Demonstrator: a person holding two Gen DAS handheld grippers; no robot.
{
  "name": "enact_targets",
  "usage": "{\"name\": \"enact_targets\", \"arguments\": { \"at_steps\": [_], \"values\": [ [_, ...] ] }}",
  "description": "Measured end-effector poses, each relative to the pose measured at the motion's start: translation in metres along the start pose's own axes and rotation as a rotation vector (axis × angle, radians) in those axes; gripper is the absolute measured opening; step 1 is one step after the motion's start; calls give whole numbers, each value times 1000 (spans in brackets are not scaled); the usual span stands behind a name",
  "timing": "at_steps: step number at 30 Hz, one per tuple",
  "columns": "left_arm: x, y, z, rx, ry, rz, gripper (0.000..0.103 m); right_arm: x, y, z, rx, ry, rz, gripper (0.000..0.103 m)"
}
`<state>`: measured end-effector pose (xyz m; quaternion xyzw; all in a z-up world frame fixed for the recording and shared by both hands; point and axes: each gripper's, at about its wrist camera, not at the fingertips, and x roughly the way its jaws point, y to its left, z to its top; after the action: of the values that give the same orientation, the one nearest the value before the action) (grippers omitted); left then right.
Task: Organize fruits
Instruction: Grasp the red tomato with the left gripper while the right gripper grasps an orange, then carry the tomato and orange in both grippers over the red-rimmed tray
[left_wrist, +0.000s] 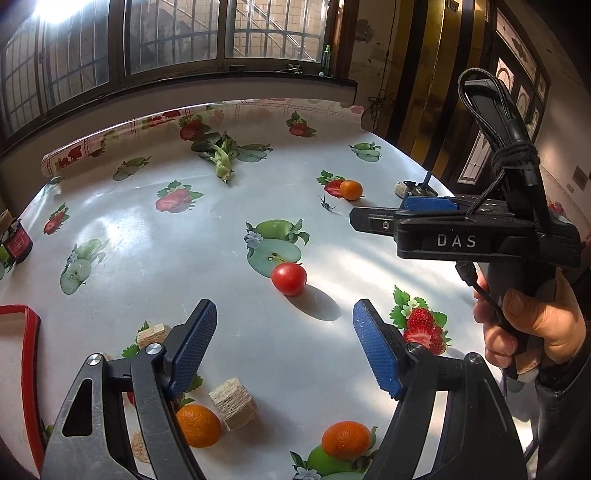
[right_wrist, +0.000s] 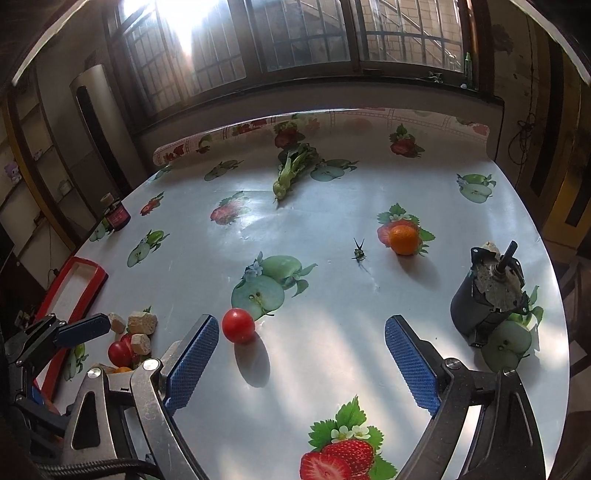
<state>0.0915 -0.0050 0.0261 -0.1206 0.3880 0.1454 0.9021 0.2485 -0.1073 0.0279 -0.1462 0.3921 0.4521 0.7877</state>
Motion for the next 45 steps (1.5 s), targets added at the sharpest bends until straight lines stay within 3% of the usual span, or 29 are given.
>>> {"name": "enact_targets", "arguments": {
  "at_steps": [2, 12, 14, 16, 19, 20, 21, 23, 24, 26, 28, 30, 32, 33, 37, 43, 45],
  "values": [
    [14, -3, 5, -4, 27, -4, 65, 14, -10, 13, 11, 5, -33, 87],
    [71, -3, 13, -20, 129, 21, 60, 85, -40, 52, 0, 68, -197, 77],
    [80, -1, 12, -29, 156, 13, 44, 97, -44, 55, -3, 92, -230, 75],
    [89, 3, 10, -47, 181, 0, 37, 108, -50, 56, 7, 109, -233, 69],
    [91, 3, 10, -58, 178, -24, 34, 114, -52, 58, -14, 108, -286, 66],
    [91, 2, 10, -56, 178, -35, 27, 114, -52, 58, -18, 106, -294, 62],
    [90, 1, 10, -56, 178, -41, 26, 114, -53, 58, -21, 106, -305, 59],
    [88, 2, 10, -53, 174, -25, 26, 112, -54, 57, -30, 99, -335, 38],
    [86, 2, 9, -56, 173, -31, 26, 109, -55, 57, -27, 92, -334, 33],
    [80, 5, 6, -64, 168, -36, 26, 99, -57, 57, -10, 82, -299, 14],
    [75, 7, 5, -69, 166, -41, 26, 93, -58, 56, 4, 83, -261, 9],
    [68, 8, 4, -72, 160, -50, 26, 92, -57, 56, -2, 90, -280, 14],
    [61, 8, 3, -71, 152, -53, 26, 95, -59, 57, 6, 102, -269, 41],
    [57, 9, 3, -72, 148, -58, 26, 97, -59, 57, 13, 109, -259, 43],
    [44, 13, 4, -79, 129, -69, 26, 107, -56, 60, 41, 132, -174, 46],
    [27, 23, 4, -92, 113, -72, 26, 121, -60, 61, 38, 153, -278, 43],
    [23, 26, 2, -101, 109, -70, 26, 125, -66, 60, 38, 167, -304, 34]
  ]
}}
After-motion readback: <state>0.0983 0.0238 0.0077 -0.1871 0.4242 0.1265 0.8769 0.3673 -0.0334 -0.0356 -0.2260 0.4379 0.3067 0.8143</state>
